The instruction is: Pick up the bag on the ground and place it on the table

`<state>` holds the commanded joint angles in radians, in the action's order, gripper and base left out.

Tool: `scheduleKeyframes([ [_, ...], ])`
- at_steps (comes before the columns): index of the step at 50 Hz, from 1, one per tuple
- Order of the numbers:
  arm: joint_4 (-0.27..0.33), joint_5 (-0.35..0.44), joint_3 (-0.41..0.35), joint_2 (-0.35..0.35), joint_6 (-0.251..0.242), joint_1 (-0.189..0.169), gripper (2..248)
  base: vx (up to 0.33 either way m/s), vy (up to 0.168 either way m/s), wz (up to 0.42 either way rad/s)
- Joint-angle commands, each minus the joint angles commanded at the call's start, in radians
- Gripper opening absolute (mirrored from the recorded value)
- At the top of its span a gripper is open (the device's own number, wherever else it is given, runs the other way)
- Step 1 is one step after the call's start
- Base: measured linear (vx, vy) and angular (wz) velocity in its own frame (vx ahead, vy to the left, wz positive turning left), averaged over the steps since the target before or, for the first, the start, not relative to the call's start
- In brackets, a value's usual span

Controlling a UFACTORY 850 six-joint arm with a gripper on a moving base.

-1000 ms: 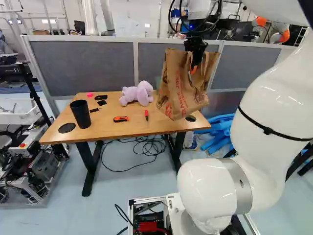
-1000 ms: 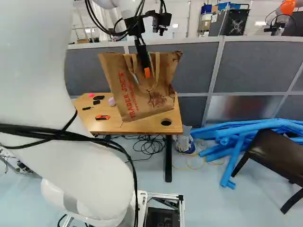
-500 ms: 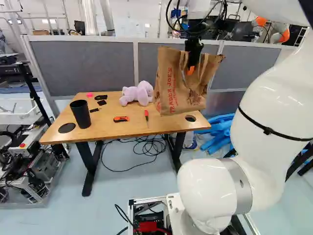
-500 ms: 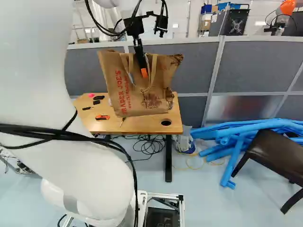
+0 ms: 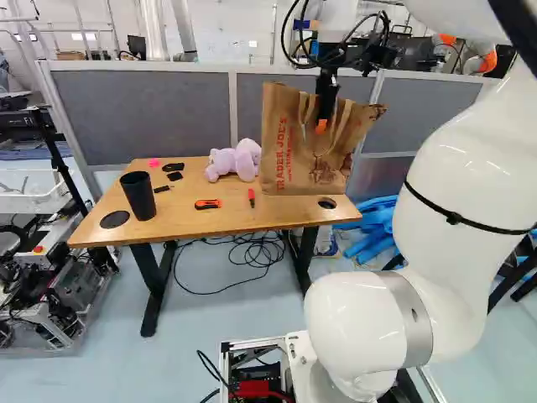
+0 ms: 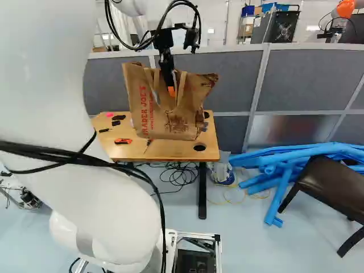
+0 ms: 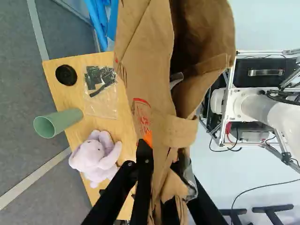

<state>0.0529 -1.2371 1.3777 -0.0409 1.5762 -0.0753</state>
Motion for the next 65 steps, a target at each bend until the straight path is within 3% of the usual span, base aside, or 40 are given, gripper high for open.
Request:
scheduleKeyframes([
  [15, -0.011, 0.066, -0.005, -0.042, 0.001, -0.006, 21, 0.0, 0.0, 0.0],
  [36, -0.011, 0.078, -0.011, -0.1, 0.001, -0.027, 21, 0.0, 0.0, 0.0],
  [49, -0.011, 0.083, -0.008, -0.142, 0.001, -0.058, 21, 0.0, 0.0, 0.0],
  [65, -0.011, 0.102, 0.051, -0.237, 0.001, -0.095, 21, 0.0, 0.0, 0.0],
])
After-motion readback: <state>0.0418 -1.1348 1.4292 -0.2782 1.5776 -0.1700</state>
